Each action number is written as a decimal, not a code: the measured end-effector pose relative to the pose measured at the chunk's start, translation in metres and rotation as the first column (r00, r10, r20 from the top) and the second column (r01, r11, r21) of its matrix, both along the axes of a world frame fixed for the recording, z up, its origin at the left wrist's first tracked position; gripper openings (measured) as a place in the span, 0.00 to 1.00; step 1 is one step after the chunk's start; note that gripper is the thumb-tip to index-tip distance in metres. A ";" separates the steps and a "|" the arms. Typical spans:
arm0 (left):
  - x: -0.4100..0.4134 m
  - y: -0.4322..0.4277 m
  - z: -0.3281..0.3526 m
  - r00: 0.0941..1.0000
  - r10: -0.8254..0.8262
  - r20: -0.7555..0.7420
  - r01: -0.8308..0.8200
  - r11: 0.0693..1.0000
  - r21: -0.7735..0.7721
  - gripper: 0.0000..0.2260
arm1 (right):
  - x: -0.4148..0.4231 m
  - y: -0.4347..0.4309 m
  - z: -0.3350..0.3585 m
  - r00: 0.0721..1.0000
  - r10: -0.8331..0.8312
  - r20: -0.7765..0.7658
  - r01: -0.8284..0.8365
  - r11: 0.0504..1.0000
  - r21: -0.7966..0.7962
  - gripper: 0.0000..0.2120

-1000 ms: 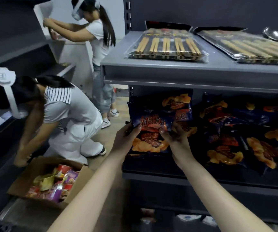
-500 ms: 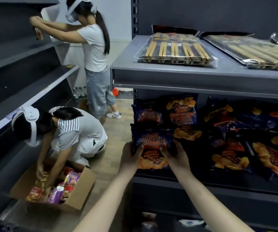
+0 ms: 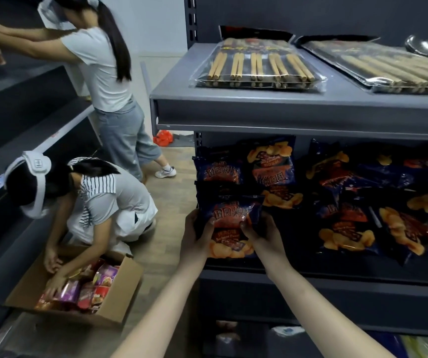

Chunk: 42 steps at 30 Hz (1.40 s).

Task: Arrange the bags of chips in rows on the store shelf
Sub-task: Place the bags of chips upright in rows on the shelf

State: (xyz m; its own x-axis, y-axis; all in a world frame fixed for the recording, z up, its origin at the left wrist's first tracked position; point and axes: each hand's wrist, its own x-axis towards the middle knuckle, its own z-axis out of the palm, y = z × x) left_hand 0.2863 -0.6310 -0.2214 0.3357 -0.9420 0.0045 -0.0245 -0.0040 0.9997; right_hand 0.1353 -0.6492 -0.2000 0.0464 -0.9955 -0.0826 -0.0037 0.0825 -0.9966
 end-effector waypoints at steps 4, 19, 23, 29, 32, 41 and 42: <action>0.000 -0.008 0.012 1.000 -0.013 -0.014 0.012 0.997 -0.076 0.17 | -0.001 -0.010 0.008 0.997 0.026 0.073 -0.022 0.998 -0.051 0.19; 0.000 -0.035 -0.006 0.981 -0.102 0.168 0.109 0.993 -0.038 0.26 | 0.005 -0.041 -0.011 0.996 0.087 0.017 -0.085 0.991 -0.102 0.25; -0.002 -0.035 -0.008 0.972 -0.076 0.221 0.087 0.995 -0.043 0.22 | 0.006 -0.043 -0.015 0.995 0.093 0.047 -0.088 0.990 -0.108 0.25; -0.002 -0.035 -0.013 0.963 -0.066 0.261 0.081 0.996 -0.046 0.25 | 0.005 -0.039 -0.020 0.994 0.091 0.061 -0.083 0.989 -0.124 0.24; -0.002 -0.035 -0.013 0.962 -0.057 0.268 0.068 0.997 -0.033 0.27 | 0.006 -0.039 -0.022 0.996 0.076 0.051 -0.070 0.992 -0.106 0.23; -0.004 -0.032 -0.010 0.955 -0.026 0.297 0.039 0.999 -0.037 0.27 | 0.006 -0.039 -0.019 0.996 0.075 0.058 -0.070 0.995 -0.076 0.24; -0.004 -0.032 -0.011 0.955 -0.024 0.297 0.037 0.999 -0.038 0.27 | 0.005 -0.039 -0.018 0.995 0.076 0.061 -0.072 0.995 -0.071 0.24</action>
State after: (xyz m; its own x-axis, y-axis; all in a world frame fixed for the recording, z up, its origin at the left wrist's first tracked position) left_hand 0.2826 -0.6630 -0.2319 0.2840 -0.9485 0.1402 -0.3193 0.0443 0.9466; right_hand 0.1403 -0.6885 -0.2183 0.1229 -0.9924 -0.0085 0.0567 0.0155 -0.9983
